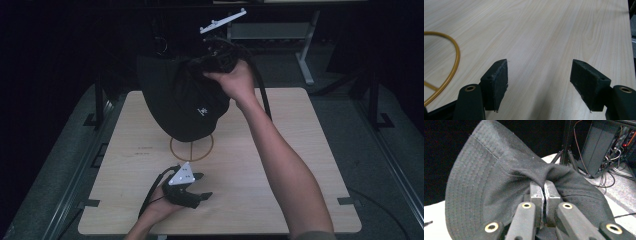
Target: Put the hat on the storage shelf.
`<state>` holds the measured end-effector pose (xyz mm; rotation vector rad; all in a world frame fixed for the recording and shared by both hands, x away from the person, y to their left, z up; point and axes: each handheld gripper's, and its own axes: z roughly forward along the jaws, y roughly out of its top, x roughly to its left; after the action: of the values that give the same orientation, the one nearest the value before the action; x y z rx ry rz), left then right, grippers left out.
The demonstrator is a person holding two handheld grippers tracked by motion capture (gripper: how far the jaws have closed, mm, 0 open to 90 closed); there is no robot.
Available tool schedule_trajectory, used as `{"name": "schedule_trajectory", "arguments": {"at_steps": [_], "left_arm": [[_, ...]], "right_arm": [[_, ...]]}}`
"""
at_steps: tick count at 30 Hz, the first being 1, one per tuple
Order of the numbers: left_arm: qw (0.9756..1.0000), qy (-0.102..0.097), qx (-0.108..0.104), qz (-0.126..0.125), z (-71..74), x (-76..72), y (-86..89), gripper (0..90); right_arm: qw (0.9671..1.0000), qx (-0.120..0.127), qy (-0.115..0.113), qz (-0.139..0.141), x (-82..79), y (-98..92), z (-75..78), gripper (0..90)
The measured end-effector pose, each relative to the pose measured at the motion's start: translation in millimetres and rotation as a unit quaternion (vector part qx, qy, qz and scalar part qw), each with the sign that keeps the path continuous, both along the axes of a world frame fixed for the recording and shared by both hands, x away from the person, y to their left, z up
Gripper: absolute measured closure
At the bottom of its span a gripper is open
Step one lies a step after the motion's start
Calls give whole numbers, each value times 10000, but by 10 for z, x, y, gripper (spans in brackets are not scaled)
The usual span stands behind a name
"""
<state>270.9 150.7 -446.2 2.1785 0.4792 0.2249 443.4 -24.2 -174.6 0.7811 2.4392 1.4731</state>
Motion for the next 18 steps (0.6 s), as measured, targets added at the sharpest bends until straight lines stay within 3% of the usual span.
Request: {"name": "schedule_trajectory", "arguments": {"at_steps": [5, 12, 18], "left_arm": [[9997, -97, 192, -147, -19, -29, -69, 301], [9995, -60, 179, -258, -40, -34, -127, 300], [9995, 43, 181, -236, -77, 0, -140, 285]], "right_arm": [[9999, -75, 22, 75, 30, 164, -54, 875], [9996, -262, 51, 20, 93, 406, -156, 873], [9968, -793, -40, 27, 114, 675, -259, 872]]}}
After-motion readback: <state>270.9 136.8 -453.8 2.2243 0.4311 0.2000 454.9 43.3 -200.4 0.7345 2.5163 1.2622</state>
